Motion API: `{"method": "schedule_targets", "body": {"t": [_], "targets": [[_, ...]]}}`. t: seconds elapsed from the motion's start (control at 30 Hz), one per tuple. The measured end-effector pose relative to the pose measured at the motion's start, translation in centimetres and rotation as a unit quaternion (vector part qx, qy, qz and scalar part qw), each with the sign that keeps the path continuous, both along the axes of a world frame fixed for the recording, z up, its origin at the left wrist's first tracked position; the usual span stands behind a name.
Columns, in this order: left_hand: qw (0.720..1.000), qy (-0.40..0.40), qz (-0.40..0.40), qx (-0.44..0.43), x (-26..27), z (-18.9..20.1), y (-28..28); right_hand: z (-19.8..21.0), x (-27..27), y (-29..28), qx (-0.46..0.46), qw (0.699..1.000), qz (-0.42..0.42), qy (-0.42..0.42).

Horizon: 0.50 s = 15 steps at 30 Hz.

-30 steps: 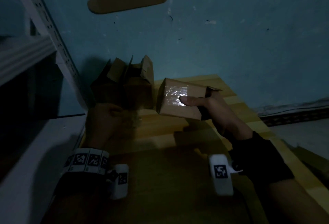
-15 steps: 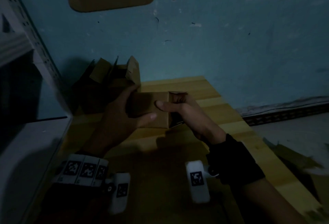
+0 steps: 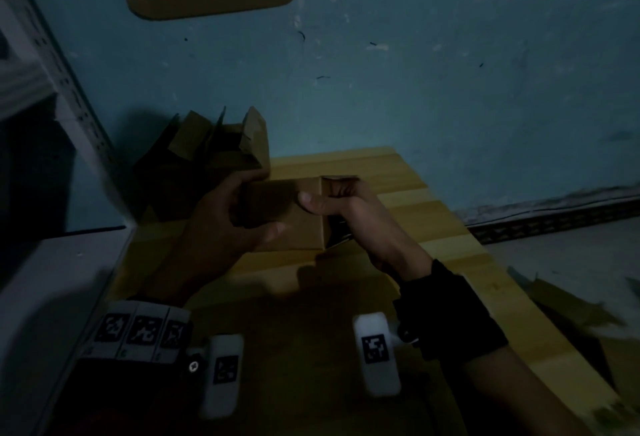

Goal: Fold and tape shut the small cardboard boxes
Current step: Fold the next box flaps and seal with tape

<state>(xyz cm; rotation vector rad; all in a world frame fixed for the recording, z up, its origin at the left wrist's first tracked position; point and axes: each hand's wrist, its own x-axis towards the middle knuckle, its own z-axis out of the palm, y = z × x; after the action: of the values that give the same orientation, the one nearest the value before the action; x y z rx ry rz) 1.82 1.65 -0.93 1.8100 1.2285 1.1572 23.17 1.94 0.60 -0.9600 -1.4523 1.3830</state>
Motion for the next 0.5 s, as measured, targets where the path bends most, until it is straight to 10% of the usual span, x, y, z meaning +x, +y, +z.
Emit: {"method": "schedule_targets", "body": {"t": [0.5], "targets": [[0.995, -0.061, 0.072, -0.017, 1.5, -0.1, 0.2, 0.3, 0.0, -0.6, 0.006, 0.999, -0.037, -0.007]]}}
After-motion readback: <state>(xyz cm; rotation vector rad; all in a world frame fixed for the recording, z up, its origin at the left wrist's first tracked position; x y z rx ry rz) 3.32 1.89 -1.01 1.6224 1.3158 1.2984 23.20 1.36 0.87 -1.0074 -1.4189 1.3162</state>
